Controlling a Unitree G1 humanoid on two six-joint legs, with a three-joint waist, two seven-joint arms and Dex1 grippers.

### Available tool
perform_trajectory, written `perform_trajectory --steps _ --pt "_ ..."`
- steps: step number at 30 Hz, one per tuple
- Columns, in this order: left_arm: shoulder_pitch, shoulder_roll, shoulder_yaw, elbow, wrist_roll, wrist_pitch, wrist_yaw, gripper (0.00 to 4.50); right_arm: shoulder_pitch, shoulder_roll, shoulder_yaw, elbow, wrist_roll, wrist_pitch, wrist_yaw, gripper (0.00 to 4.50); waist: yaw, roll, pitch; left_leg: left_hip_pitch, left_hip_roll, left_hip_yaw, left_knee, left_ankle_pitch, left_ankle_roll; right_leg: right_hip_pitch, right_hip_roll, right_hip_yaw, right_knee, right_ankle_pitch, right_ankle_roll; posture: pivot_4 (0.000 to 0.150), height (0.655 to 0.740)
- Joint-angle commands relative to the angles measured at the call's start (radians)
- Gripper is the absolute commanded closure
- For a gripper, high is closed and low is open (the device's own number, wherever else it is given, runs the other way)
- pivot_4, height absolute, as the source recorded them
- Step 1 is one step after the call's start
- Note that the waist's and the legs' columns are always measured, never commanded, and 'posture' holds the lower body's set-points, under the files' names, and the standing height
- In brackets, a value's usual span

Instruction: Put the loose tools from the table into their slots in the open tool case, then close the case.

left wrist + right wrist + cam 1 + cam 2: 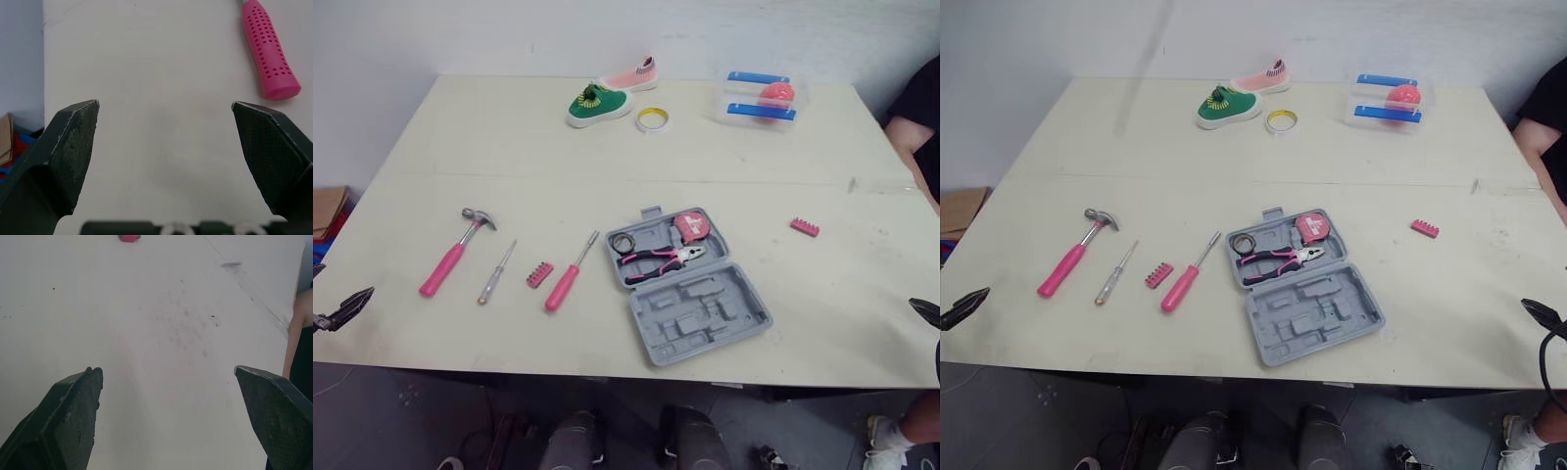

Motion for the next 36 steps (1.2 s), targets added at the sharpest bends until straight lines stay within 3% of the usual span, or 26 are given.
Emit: perform_trajectory --steps 1,7,12,15,16,18,22,26,27,36 --pt "0.005 -0.006 0.014 -0.095 -0.062 0.058 -0.033 0.11 -0.038 -0.006 0.000 0.023 0.020 -0.006 0.029 0.00 0.000 0.000 0.000 0.000 0.000 0.000 0.000 0.000 0.000 0.000 0.000 0.000 0.000 0.000 0.000 0.150 0.7400" --pt "0.131 -0.090 -0.053 -0.601 -0.212 0.341 -0.093 0.11 -0.149 0.072 0.069 -0.094 0.110 0.140 0.198 0.00 0.000 0.001 0.000 -0.001 0.002 -0.001 0.006 -0.001 0.001 0.001 0.000 0.002 0.002 0.001 0.001 0.150 0.7400" --pt "0.157 -0.148 -0.164 -1.007 -0.303 0.574 0.017 0.11 -0.195 0.135 0.149 -0.242 0.116 0.228 0.225 0.00 0.004 0.001 0.000 -0.003 0.003 -0.001 0.011 -0.002 0.004 0.001 0.001 0.003 0.003 0.001 0.001 0.150 0.7400" --pt "0.103 -0.175 -0.287 -1.137 -0.273 0.654 0.090 0.00 -0.232 0.177 0.215 -0.302 0.095 0.246 0.221 0.85 0.009 0.001 0.000 -0.003 0.002 -0.001 0.013 -0.001 0.004 0.001 0.001 0.003 0.005 0.001 0.001 0.150 0.7400" --pt "0.086 -0.184 -0.316 -1.158 -0.262 0.670 0.111 0.00 -0.243 0.187 0.231 -0.314 0.090 0.249 0.220 1.33 0.011 0.001 0.000 -0.003 0.002 -0.001 0.013 -0.001 0.004 0.001 0.002 0.003 0.005 0.001 0.001 0.150 0.7400" --pt "0.030 -0.220 -0.390 -1.181 -0.241 0.733 0.178 0.53 -0.286 0.216 0.273 -0.323 0.067 0.261 0.202 2.39 0.012 0.001 0.000 -0.003 0.002 -0.001 0.014 -0.001 0.004 0.002 0.003 0.003 0.006 0.001 0.001 0.150 0.7400" --pt "-0.043 -0.280 -0.566 -1.173 -0.146 0.756 0.211 2.27 -0.379 0.276 0.356 -0.303 0.006 0.254 0.169 4.49 0.015 0.001 0.000 -0.003 0.002 -0.001 0.014 0.000 0.005 0.001 0.010 0.003 0.006 0.001 0.001 0.150 0.7400" --pt "-0.092 -0.329 -0.653 -1.147 -0.099 0.788 0.231 4.19 -0.429 0.305 0.400 -0.279 -0.034 0.242 0.157 4.50 0.022 0.001 0.000 -0.003 0.003 0.000 0.014 0.000 0.005 0.001 0.012 0.003 0.007 0.001 0.001 0.150 0.7400" --pt "-0.106 -0.351 -0.675 -1.140 -0.085 0.781 0.239 4.43 -0.446 0.316 0.417 -0.271 -0.050 0.235 0.150 4.50 0.027 0.001 0.000 -0.004 0.004 -0.001 0.014 0.000 0.005 0.001 0.013 0.003 0.007 0.001 0.001 0.150 0.7400" --pt "-0.152 -0.462 -0.782 -1.130 -0.003 0.844 0.318 4.43 -0.522 0.378 0.503 -0.201 -0.146 0.208 0.091 4.50 0.031 0.001 0.000 -0.005 0.005 -0.001 0.019 0.000 0.005 0.002 0.013 0.004 0.006 0.001 0.000 0.150 0.7400"
